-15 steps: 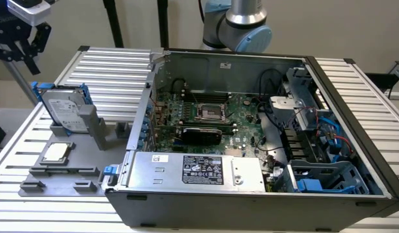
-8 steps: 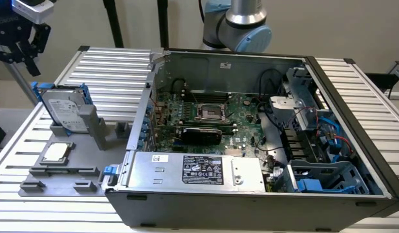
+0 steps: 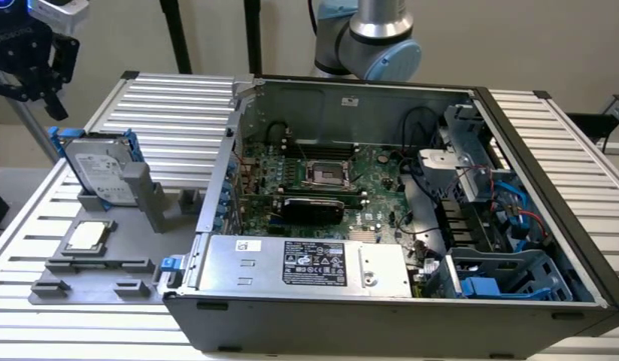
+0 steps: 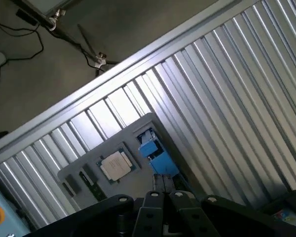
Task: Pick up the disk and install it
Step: 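Pick up the disk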
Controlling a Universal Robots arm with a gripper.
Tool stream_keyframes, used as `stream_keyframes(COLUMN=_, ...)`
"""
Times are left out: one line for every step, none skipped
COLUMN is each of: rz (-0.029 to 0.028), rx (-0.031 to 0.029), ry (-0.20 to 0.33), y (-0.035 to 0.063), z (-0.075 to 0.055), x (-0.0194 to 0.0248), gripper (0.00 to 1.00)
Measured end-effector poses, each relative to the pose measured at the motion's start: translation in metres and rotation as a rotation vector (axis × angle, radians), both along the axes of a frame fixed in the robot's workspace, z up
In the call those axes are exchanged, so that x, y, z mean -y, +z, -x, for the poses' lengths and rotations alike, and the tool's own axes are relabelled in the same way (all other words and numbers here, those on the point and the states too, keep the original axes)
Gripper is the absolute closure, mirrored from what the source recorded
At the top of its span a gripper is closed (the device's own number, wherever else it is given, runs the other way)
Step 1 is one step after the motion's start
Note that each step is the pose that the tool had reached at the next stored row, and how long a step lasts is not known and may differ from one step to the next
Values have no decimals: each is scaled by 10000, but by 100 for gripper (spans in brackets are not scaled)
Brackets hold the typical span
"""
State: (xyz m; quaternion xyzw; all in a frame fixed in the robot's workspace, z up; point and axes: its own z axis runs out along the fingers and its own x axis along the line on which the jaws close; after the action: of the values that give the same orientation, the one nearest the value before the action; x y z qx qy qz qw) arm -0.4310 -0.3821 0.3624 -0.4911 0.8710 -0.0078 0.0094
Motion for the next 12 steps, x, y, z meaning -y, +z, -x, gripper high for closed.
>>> stream_keyframes(rz=2, rx=-1, ry=179, y=-8, z=0, x=0, gripper=89)
stream_keyframes(rz=2, rx=-2, ry=357, y=-14, z=1, x=-1, gripper=89)
stream_keyframes(rz=1, rx=-2, ry=538, y=-21, z=1, x=-1, gripper=89)
stream_keyframes(rz=2, rx=-1, ry=716, y=-28, z=1, x=-1, gripper=89)
stream_keyframes(rz=1, rx=-1, ry=902, y=-34, z=1, x=-1, gripper=89)
stream_keyframes(rz=1, rx=-2, ry=1077, y=-39, z=1, x=-1, gripper=89)
stream_keyframes(rz=2, rx=-2, ry=1257, y=-45, z=1, x=0, gripper=89)
stream_keyframes(rz=1, rx=-1, ry=1448, y=-51, z=1, x=-1, gripper=89)
stream_keyframes(rz=1, rx=-1, ry=1622, y=-54, z=1, x=-1, gripper=89)
stream_keyframes(rz=1, rx=-2, ry=1808, y=-58, z=1, x=-1, gripper=89)
stream_keyframes(rz=2, rx=-3, ry=1987, y=-60, z=1, x=0, gripper=89)
stream_keyframes(rz=2, rx=-3, ry=2168, y=-62, z=1, x=0, gripper=89)
